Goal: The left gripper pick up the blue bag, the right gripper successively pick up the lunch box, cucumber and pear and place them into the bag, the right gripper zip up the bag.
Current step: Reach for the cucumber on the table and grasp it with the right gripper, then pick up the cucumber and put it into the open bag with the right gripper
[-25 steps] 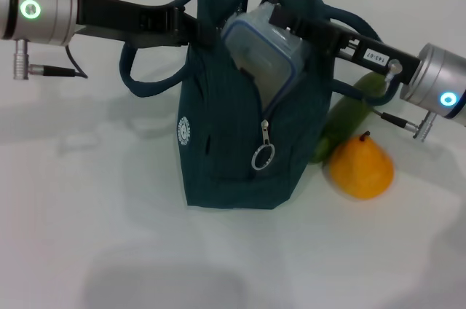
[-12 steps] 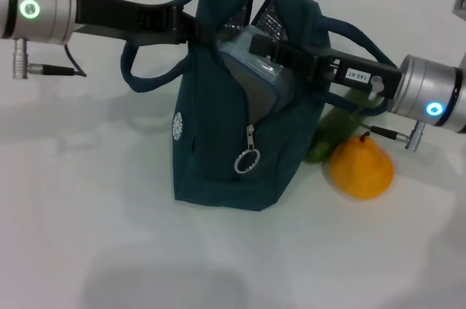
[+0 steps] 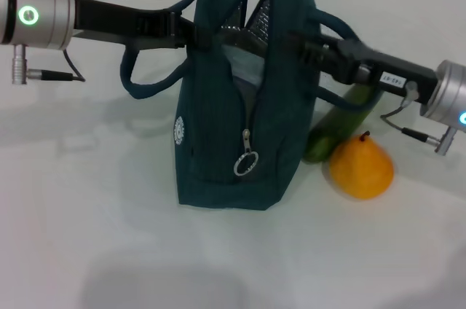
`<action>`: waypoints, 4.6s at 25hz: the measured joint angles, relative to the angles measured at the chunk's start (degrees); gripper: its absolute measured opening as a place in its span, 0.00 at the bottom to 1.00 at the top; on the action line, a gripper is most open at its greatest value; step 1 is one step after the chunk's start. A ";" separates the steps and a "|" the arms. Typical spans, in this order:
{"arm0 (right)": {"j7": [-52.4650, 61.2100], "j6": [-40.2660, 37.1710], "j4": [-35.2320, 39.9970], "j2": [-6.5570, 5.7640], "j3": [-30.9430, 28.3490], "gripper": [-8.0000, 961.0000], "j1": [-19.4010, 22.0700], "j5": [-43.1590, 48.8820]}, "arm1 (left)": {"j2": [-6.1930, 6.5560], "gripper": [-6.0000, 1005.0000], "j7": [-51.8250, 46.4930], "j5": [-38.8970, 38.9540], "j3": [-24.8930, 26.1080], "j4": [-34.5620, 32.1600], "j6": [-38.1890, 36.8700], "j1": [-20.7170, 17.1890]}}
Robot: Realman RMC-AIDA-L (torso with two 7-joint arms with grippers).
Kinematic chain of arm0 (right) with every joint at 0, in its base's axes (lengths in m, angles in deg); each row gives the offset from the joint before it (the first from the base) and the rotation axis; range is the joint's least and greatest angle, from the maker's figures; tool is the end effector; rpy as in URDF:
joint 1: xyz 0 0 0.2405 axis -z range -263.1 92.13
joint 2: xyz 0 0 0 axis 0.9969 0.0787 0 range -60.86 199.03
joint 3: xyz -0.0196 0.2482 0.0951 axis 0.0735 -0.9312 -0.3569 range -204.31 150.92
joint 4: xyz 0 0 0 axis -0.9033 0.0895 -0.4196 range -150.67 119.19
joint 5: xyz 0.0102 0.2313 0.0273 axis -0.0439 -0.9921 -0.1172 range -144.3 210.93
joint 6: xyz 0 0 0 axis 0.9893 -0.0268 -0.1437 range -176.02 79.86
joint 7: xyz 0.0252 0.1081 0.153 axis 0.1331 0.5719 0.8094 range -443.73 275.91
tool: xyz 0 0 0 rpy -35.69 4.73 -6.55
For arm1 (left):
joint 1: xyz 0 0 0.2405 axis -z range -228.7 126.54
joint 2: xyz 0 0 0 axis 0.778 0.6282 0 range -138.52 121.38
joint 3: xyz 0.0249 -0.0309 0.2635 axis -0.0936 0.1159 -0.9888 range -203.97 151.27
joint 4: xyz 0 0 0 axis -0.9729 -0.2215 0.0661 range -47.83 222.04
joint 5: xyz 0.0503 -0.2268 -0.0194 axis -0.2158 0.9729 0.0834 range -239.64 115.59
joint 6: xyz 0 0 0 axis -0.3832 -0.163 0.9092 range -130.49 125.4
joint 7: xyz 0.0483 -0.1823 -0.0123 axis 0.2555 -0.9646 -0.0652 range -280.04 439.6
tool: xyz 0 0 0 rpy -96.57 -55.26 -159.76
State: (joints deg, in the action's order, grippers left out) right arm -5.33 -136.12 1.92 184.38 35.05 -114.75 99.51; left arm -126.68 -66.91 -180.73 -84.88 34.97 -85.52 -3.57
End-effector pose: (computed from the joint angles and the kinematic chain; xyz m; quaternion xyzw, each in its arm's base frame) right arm 0.2384 0.3741 -0.0364 -0.8110 0.3206 0.4721 0.1290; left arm -0.1188 0.4425 -0.0488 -0.8695 -0.4722 -0.1409 0.0351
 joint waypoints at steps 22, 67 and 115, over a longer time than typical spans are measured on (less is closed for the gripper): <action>12.00 -16.33 23.96 -19.90 -13.84 0.81 -2.32 32.06 | -0.64 0.05 2.87 0.03 1.77 1.25 0.82 -0.75; 22.75 -2.33 39.86 -3.71 9.86 0.82 -21.84 87.33 | -0.81 0.05 3.52 1.56 2.28 3.44 8.02 -0.41; 24.15 4.63 35.60 -0.19 14.14 0.58 -20.54 90.27 | -0.08 0.05 3.70 1.28 3.42 3.83 6.86 -1.50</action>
State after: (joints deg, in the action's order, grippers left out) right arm 18.82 -131.50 37.53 184.19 49.19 -135.28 189.78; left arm -126.75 -63.21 -179.45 -81.46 38.80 -78.66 -5.06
